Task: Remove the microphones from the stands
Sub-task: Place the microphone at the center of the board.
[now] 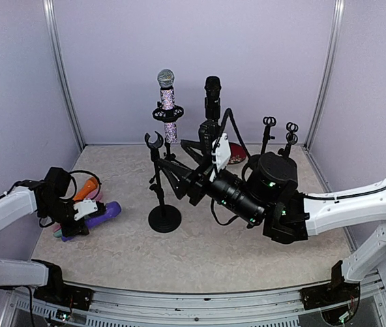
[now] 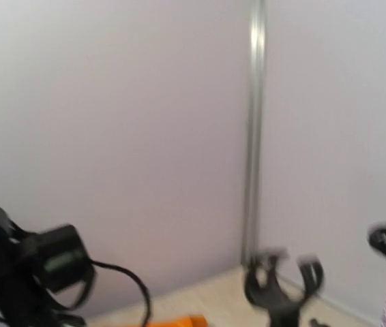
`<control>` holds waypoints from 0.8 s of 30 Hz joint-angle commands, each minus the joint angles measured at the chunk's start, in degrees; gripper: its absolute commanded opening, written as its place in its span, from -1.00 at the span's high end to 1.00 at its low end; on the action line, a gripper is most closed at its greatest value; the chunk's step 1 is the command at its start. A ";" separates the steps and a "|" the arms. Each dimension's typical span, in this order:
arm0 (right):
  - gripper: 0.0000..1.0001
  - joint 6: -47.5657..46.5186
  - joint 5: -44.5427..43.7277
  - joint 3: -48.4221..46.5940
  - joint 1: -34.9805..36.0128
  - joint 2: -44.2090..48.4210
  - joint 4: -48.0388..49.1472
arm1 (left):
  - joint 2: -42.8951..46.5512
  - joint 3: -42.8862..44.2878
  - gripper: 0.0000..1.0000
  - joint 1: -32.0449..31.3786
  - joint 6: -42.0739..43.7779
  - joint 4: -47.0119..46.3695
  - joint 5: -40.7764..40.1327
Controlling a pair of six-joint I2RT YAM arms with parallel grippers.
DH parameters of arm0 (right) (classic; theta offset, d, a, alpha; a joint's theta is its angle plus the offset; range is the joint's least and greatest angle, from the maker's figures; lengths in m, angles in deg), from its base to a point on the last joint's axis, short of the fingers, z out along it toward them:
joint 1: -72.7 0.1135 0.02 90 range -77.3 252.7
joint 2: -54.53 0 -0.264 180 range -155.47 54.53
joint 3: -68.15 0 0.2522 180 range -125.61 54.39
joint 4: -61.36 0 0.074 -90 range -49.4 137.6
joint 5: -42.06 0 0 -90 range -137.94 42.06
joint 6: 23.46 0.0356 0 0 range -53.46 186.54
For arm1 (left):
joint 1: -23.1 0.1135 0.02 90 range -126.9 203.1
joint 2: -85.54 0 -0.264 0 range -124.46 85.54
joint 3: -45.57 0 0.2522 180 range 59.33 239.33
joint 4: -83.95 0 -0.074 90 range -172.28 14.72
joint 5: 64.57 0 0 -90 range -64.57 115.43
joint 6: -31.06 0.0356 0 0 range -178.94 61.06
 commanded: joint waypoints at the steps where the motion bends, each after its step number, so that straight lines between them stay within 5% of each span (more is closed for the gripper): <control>1: -0.42 0.00 -5.92 3.41 0.14 1.10 -0.57 | -1.02 -5.33 0.54 0.33 -0.24 -12.08 -9.50; 10: -0.39 1.82 -8.18 8.98 -1.21 3.49 0.30 | -7.14 -10.76 0.20 0.43 -4.37 -24.32 -18.78; 15: -0.39 3.14 -8.25 10.78 -1.91 3.82 0.27 | -6.54 -9.57 -0.14 -0.72 -6.13 -22.05 -17.94; 24: -0.39 8.65 -6.66 10.57 -3.97 0.93 -2.86 | -2.57 -0.54 -0.38 -5.46 -10.51 -8.74 -5.21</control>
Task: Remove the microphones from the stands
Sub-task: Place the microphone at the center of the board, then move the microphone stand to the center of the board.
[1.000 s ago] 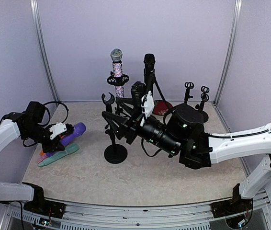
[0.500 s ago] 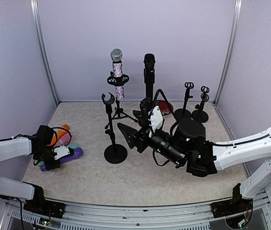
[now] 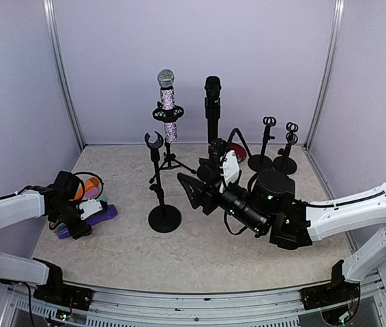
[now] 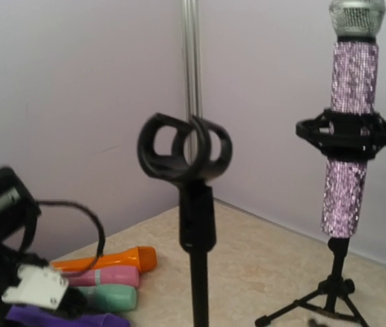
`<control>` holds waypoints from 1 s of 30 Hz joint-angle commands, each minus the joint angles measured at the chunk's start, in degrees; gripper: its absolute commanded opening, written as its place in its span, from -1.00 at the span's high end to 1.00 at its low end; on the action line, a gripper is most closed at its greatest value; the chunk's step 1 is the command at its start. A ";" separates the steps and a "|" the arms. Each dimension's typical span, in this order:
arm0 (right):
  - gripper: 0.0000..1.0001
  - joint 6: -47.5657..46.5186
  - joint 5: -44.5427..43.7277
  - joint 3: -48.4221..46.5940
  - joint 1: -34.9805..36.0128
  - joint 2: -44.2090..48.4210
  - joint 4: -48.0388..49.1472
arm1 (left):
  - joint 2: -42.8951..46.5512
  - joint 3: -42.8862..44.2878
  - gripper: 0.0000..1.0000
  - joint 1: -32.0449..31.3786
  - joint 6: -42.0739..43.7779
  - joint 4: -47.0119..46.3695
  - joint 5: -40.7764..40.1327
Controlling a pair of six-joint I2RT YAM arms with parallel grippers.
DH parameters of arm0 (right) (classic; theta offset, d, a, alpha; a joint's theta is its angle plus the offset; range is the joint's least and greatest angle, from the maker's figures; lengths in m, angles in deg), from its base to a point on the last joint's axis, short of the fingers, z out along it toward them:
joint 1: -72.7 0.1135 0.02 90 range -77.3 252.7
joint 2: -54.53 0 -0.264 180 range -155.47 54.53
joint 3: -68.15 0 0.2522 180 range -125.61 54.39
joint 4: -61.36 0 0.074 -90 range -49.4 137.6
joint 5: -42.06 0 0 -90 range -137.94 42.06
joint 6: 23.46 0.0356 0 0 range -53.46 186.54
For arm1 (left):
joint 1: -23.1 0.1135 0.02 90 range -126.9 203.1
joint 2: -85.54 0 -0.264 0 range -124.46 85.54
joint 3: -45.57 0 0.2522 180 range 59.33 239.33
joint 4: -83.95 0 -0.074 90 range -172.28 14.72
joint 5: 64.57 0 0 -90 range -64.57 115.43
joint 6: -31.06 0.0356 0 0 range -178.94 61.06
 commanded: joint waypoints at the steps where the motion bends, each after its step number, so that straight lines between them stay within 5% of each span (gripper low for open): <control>1: -0.37 4.81 0.85 0.08 -1.35 -1.88 -2.48 | 2.66 8.08 -0.42 -2.17 -3.03 8.26 11.58; 7: -0.29 11.72 3.05 -1.19 -2.61 -6.86 -5.29 | -1.06 22.35 -0.48 -2.56 -3.65 15.16 25.58; 16: -0.21 26.67 10.88 -2.70 -3.92 -19.51 -7.88 | -13.95 37.30 -0.44 -7.37 -8.19 13.66 38.00; 30: 0.05 33.80 21.72 -11.91 -7.42 -32.63 -10.86 | -21.21 38.95 -0.30 -12.72 -13.84 3.93 50.42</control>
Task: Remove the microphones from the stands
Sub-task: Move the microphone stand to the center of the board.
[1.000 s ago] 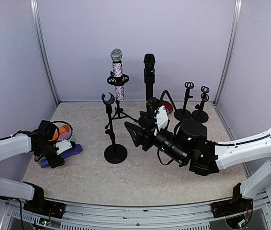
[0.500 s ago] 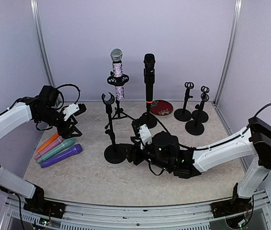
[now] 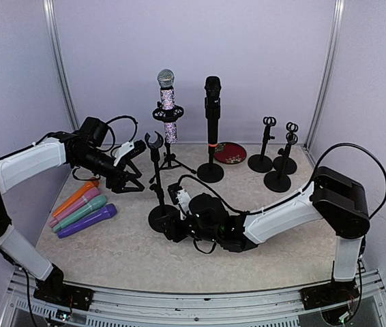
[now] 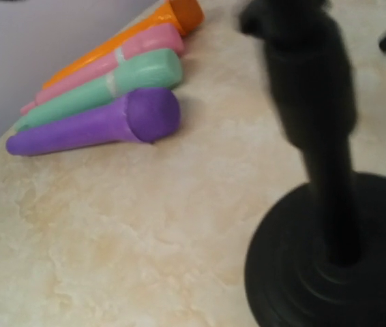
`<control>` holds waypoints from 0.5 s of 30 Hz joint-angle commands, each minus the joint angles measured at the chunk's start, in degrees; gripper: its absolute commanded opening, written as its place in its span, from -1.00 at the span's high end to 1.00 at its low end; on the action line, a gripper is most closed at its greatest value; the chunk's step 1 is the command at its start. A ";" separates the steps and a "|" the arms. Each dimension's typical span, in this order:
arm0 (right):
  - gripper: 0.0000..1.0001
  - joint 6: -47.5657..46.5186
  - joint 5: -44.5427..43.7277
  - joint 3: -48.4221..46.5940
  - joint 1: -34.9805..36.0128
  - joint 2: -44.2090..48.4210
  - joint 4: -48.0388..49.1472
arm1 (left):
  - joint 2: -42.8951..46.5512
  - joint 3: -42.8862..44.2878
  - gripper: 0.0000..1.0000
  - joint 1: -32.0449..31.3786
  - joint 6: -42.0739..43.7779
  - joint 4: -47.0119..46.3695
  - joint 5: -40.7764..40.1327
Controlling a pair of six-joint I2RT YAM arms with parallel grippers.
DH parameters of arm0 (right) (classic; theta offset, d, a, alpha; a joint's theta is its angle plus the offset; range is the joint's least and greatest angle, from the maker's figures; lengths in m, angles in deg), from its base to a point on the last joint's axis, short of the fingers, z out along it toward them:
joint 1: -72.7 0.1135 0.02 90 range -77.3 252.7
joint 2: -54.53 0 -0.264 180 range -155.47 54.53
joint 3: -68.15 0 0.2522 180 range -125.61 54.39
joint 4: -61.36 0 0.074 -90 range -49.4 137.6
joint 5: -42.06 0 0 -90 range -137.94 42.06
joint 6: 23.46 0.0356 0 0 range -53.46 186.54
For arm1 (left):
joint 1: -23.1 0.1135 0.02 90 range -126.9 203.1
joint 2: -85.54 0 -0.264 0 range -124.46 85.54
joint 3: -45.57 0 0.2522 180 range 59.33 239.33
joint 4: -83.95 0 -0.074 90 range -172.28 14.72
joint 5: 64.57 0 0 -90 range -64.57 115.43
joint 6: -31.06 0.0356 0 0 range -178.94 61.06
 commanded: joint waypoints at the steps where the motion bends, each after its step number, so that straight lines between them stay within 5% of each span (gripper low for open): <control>1: 0.09 5.45 7.21 -0.26 -3.63 -2.99 -0.36 | -2.53 0.69 -0.27 -1.11 -2.93 -5.38 5.47; 15: 0.40 4.34 11.85 -9.70 -4.69 -9.41 -8.67 | -9.22 1.95 0.07 -1.81 -9.49 -13.87 5.03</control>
